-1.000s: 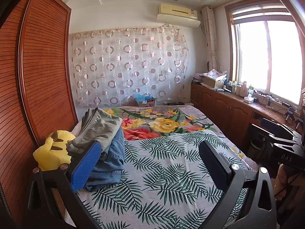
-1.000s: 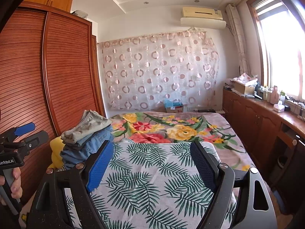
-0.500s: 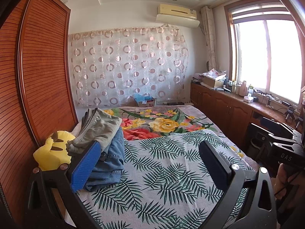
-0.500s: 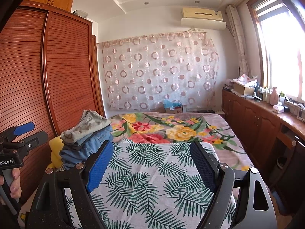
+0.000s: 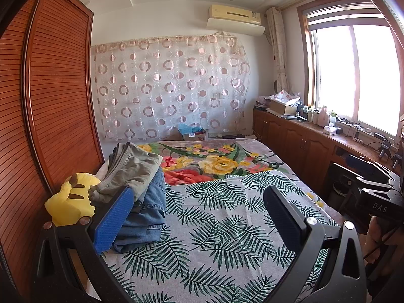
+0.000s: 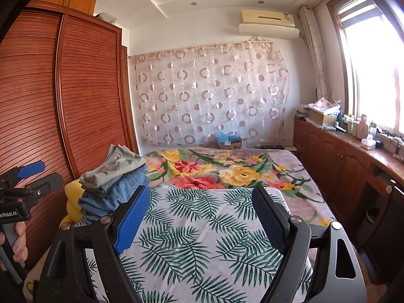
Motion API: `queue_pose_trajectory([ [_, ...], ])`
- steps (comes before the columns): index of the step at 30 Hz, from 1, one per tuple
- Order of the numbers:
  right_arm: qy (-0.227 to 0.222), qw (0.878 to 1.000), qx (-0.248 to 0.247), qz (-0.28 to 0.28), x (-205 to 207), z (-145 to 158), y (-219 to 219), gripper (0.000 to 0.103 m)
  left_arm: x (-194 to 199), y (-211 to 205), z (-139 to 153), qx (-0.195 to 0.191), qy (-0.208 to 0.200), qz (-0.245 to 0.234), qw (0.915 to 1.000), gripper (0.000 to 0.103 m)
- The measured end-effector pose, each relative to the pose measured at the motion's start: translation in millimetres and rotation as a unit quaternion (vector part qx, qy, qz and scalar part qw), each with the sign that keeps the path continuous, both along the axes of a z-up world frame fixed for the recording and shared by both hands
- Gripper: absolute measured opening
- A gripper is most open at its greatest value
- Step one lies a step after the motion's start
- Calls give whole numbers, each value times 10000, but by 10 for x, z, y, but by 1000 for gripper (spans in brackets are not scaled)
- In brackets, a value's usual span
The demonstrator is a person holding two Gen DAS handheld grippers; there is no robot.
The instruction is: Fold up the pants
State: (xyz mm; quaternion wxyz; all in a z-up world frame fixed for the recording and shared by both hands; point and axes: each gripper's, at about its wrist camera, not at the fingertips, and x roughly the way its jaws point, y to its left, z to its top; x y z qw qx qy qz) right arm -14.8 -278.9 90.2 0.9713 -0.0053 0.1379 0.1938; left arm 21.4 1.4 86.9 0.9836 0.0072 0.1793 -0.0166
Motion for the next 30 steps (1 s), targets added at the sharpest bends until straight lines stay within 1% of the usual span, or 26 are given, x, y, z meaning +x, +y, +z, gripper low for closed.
queue_pose_trajectory([
  [30,20,10000,-11,-10,-10,-14,20,84,4,-12,-2,7,4,-3,10000,103],
])
